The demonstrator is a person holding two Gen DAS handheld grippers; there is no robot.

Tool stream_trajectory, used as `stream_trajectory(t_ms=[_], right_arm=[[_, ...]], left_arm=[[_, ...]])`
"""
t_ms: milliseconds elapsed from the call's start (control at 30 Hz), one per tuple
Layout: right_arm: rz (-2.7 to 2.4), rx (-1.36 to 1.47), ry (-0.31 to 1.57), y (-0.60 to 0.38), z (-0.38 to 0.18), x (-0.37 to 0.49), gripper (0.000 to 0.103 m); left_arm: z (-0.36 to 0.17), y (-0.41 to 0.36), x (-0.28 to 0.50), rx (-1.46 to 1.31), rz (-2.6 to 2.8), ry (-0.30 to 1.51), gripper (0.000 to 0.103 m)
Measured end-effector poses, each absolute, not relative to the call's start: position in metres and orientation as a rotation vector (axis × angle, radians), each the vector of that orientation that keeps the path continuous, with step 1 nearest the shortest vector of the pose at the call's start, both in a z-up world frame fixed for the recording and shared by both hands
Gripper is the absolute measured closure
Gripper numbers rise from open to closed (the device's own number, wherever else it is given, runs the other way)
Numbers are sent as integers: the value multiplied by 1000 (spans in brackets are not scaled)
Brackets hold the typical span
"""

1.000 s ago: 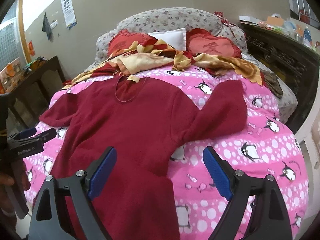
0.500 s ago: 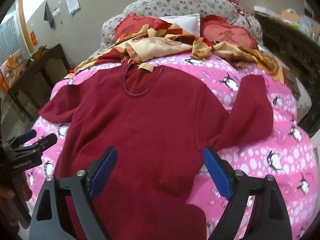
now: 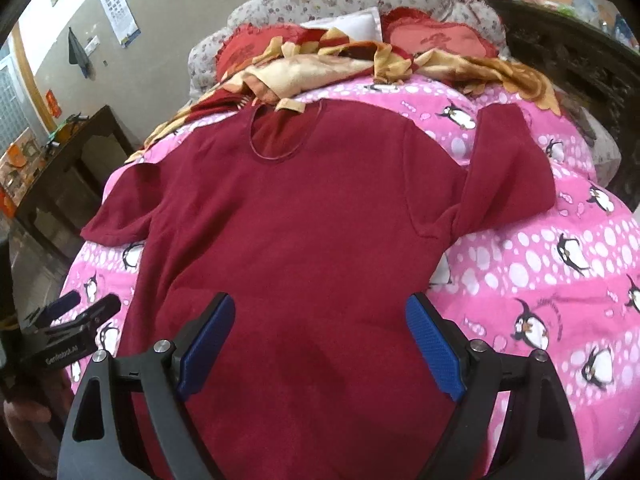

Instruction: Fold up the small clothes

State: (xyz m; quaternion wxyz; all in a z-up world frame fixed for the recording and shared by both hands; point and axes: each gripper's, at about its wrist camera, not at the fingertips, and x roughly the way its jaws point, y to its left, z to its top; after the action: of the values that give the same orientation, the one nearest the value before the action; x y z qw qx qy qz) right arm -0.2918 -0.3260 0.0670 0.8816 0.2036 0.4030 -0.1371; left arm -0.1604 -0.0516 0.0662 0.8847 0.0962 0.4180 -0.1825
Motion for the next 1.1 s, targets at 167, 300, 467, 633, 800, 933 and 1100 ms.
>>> stream_trajectory(t_ms=[167, 300, 467, 633, 800, 933, 1100], right_arm=[[-329, 433, 804, -302, 99, -315, 7], [-382, 385, 790, -281, 139, -336, 7], [-417, 314, 770, -246, 174, -357, 7], [-398, 319, 730, -217, 189, -352, 7], [-340, 295, 758, -195, 186, -338, 7], [-344, 274, 749, -189, 189, -339, 7], [-384, 283, 730, -194, 197, -352, 7]], left_arm=[[81, 2, -174, 110, -371, 862, 0], [94, 26, -176, 103, -382, 806, 0], [102, 47, -178, 45, -413, 816, 0], [111, 65, -187, 98, -396, 769, 0], [109, 88, -181, 55, -369, 786, 0], [105, 96, -177, 31, -378, 804, 0], [106, 89, -174, 25, -408, 802, 0]])
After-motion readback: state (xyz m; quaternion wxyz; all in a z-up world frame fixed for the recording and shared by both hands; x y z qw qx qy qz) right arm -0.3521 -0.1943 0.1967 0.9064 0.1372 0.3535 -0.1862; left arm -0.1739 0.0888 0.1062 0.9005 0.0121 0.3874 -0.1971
